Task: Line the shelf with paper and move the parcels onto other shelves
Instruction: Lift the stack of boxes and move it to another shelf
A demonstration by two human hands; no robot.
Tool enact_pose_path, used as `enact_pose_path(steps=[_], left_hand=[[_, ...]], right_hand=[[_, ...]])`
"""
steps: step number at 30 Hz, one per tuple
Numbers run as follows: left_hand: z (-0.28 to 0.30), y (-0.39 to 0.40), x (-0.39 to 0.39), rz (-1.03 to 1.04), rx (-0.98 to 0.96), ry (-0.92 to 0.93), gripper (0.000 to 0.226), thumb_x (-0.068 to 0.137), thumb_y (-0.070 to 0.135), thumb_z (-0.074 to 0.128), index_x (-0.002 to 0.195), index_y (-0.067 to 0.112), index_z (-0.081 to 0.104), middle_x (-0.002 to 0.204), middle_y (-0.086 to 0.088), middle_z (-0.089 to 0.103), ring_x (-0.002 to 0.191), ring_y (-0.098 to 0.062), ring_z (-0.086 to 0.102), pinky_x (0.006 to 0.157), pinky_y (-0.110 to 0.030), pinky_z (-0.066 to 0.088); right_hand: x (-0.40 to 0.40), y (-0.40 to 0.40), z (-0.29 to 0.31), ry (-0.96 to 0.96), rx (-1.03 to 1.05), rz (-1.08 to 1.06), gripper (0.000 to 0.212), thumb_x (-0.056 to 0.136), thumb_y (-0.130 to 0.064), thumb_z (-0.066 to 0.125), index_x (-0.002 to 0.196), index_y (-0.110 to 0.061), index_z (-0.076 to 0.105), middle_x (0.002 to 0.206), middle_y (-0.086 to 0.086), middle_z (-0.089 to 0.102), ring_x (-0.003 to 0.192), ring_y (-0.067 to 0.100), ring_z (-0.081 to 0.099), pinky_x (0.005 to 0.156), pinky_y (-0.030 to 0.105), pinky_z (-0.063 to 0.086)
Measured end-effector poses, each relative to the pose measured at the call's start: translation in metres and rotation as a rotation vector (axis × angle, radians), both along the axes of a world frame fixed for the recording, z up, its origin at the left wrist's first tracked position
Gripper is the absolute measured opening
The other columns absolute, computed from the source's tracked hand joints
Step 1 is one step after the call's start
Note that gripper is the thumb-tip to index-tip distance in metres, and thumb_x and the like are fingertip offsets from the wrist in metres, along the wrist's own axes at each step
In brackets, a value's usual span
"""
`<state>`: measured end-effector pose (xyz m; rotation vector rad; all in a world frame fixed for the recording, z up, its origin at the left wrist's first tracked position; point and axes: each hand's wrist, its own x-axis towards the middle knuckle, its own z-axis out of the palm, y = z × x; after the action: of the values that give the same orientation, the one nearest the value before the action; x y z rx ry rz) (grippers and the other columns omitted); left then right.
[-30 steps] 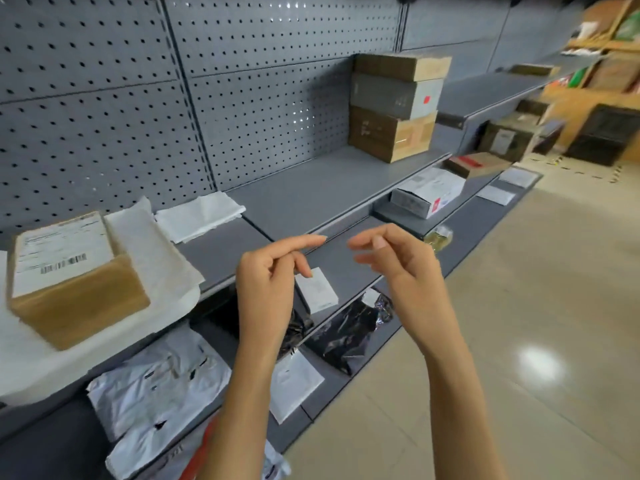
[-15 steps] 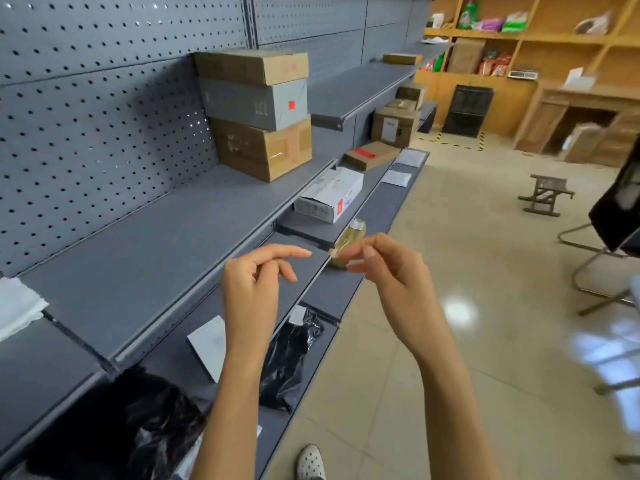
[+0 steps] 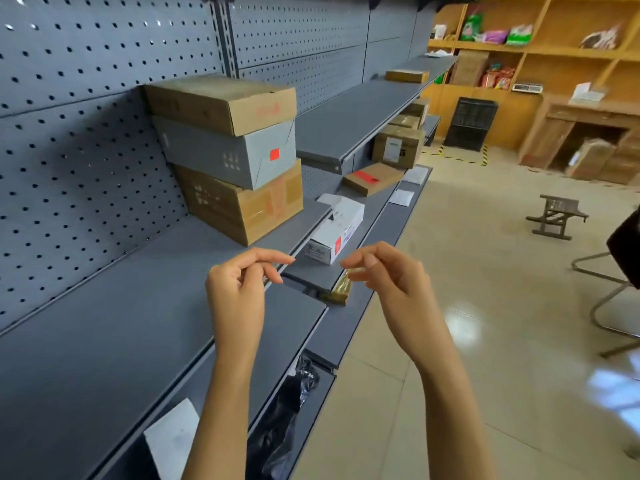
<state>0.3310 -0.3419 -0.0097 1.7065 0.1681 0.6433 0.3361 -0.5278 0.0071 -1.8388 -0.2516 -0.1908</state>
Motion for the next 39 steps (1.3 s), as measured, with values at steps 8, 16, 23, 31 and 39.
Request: enact_pose_path(steps=[8, 16, 23, 31, 39], left_hand=[[0.003, 0.015, 0.068, 0.239, -0.022, -0.101, 0.047, 0.079, -0.014, 0.039, 0.073, 0.015, 0.076, 0.062, 0.001, 0.067, 0.071, -0.049, 0.049, 0.06, -0.008, 0.043], [0.023, 0.011, 0.131, 0.415, 0.029, -0.19, 0.042, 0.087, -0.01, 0.044, 0.08, 0.018, 0.075, 0.077, 0.003, 0.074, 0.073, -0.008, 0.065, 0.067, -0.011, 0.045], [0.032, -0.006, 0.165, 0.616, -0.16, -0.357, 0.034, 0.088, 0.002, 0.05, 0.11, 0.027, 0.054, 0.111, 0.002, 0.063, 0.103, -0.005, 0.061, 0.09, -0.018, 0.047], [0.055, -0.008, 0.197, 0.501, -0.269, -0.26, 0.066, 0.091, 0.042, 0.051, 0.153, 0.043, 0.029, 0.159, 0.015, 0.039, 0.143, -0.001, 0.041, 0.121, -0.039, 0.031], [0.063, -0.018, 0.225, 0.62, -0.235, -0.205, 0.052, 0.106, 0.046, 0.039, 0.156, 0.04, 0.025, 0.127, 0.034, 0.053, 0.095, 0.036, 0.049, 0.081, 0.002, 0.042]], right_hand=[[0.094, 0.015, 0.001, 0.026, 0.0, 0.144, 0.031, 0.106, -0.018, 0.04, 0.093, -0.022, 0.069, 0.095, -0.008, 0.073, 0.096, 0.005, 0.069, 0.085, 0.033, 0.053], [0.198, 0.025, 0.019, 0.033, 0.084, 0.41, 0.021, 0.104, -0.019, 0.044, 0.122, -0.03, 0.049, 0.099, -0.008, 0.074, 0.095, 0.011, 0.069, 0.083, 0.026, 0.052], [0.262, 0.03, 0.018, -0.027, 0.109, 0.477, 0.041, 0.1, -0.019, 0.054, 0.137, -0.031, 0.039, 0.111, -0.008, 0.059, 0.084, 0.008, 0.063, 0.075, 0.017, 0.051], [0.301, 0.069, 0.036, 0.096, 0.316, 0.732, 0.056, 0.102, -0.044, 0.044, 0.153, -0.039, 0.023, 0.156, -0.01, 0.037, 0.137, -0.002, 0.042, 0.111, 0.023, 0.034], [0.318, 0.092, 0.043, 0.112, 0.346, 0.86, 0.043, 0.105, -0.046, 0.034, 0.144, -0.03, 0.042, 0.14, -0.011, 0.056, 0.132, 0.005, 0.05, 0.114, 0.037, 0.038]])
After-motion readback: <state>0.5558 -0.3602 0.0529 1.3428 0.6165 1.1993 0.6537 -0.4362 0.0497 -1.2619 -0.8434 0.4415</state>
